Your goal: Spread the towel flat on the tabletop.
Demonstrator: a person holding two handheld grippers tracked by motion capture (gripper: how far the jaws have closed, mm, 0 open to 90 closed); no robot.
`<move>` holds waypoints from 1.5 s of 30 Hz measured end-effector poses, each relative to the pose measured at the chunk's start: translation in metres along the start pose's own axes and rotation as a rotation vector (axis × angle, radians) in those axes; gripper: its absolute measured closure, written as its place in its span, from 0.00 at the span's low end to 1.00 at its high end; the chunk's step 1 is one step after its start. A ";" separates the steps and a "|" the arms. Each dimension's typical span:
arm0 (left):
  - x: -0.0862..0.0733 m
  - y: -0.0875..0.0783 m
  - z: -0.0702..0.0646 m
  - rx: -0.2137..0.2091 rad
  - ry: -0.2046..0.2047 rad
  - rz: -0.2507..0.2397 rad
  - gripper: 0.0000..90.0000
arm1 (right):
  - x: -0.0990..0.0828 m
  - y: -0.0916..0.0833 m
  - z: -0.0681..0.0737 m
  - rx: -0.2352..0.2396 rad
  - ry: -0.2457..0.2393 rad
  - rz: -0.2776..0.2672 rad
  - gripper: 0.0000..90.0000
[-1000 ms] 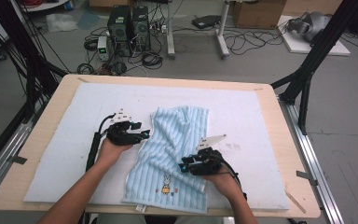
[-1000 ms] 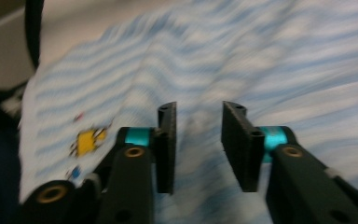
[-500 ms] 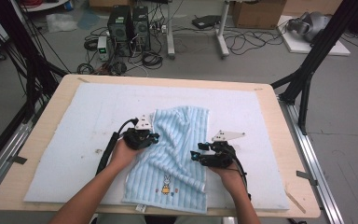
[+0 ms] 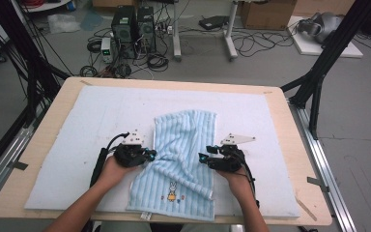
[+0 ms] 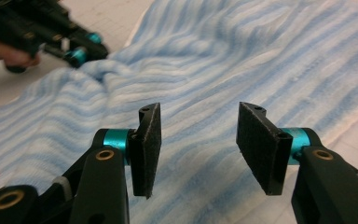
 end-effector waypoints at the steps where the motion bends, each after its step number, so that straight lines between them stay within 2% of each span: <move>1: -0.002 -0.002 -0.001 -0.006 -0.001 -0.007 0.96 | 0.000 0.000 -0.001 -0.013 0.000 0.000 0.56; 3: -0.008 -0.009 -0.002 -0.016 -0.018 -0.020 0.96 | 0.002 0.001 -0.002 -0.039 0.011 -0.003 0.56; 4: -0.010 -0.011 -0.003 -0.018 -0.021 -0.021 0.96 | 0.002 0.001 -0.003 -0.056 0.001 0.000 0.56; 6: -0.014 -0.016 -0.003 -0.030 -0.032 -0.026 0.96 | 0.003 0.004 -0.002 -0.067 0.005 0.008 0.55; 8: -0.017 -0.020 -0.004 -0.046 -0.045 -0.030 0.96 | 0.003 0.009 -0.002 -0.079 0.002 0.026 0.53; 10: -0.018 -0.023 -0.004 -0.054 -0.042 -0.026 0.96 | 0.002 0.017 -0.001 -0.075 -0.004 0.054 0.53; 11: -0.018 -0.024 -0.005 -0.061 -0.046 -0.029 0.96 | 0.001 0.021 0.000 -0.086 -0.022 0.074 0.54; 15: -0.016 -0.027 -0.003 -0.066 -0.052 -0.040 0.91 | -0.004 0.034 0.003 -0.095 -0.070 0.167 0.63; 16: -0.015 -0.028 -0.001 -0.064 -0.061 -0.046 0.88 | -0.004 0.034 0.004 -0.100 -0.080 0.170 0.70; 19: -0.010 -0.029 0.005 -0.036 -0.092 -0.073 0.76 | -0.004 0.032 0.004 -0.083 -0.095 0.181 0.87; 21: -0.007 -0.030 0.010 -0.015 -0.102 -0.088 0.69 | -0.005 0.030 0.004 -0.068 -0.090 0.191 0.92; 28: -0.001 -0.033 0.018 0.028 -0.100 -0.123 0.63 | -0.005 0.030 0.005 -0.058 -0.092 0.190 0.84; 32: -0.001 -0.033 0.020 0.049 -0.109 -0.142 0.59 | -0.005 0.030 0.006 -0.061 -0.097 0.194 0.83; 36: 0.001 -0.034 0.023 0.062 -0.114 -0.156 0.57 | -0.005 0.030 0.006 -0.064 -0.109 0.200 0.91; 38: 0.003 -0.034 0.026 0.075 -0.117 -0.164 0.56 | -0.005 0.029 0.007 -0.046 -0.092 0.209 0.96; 41: 0.011 -0.034 0.032 0.102 -0.125 -0.179 0.53 | -0.007 0.024 0.007 -0.026 -0.097 0.231 0.97; 45: 0.025 -0.031 0.043 0.139 -0.129 -0.184 0.49 | -0.010 0.017 0.006 0.008 -0.080 0.240 0.97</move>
Point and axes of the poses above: each handheld gripper's, and its own axes: y roughly forward along the jaws, x roughly out of its top, z roughly to its left, the point moved 4 cm from there along y, roughly forward along the jaws, and after that the axes turned 7 degrees about -y, right-handed, at the moved point
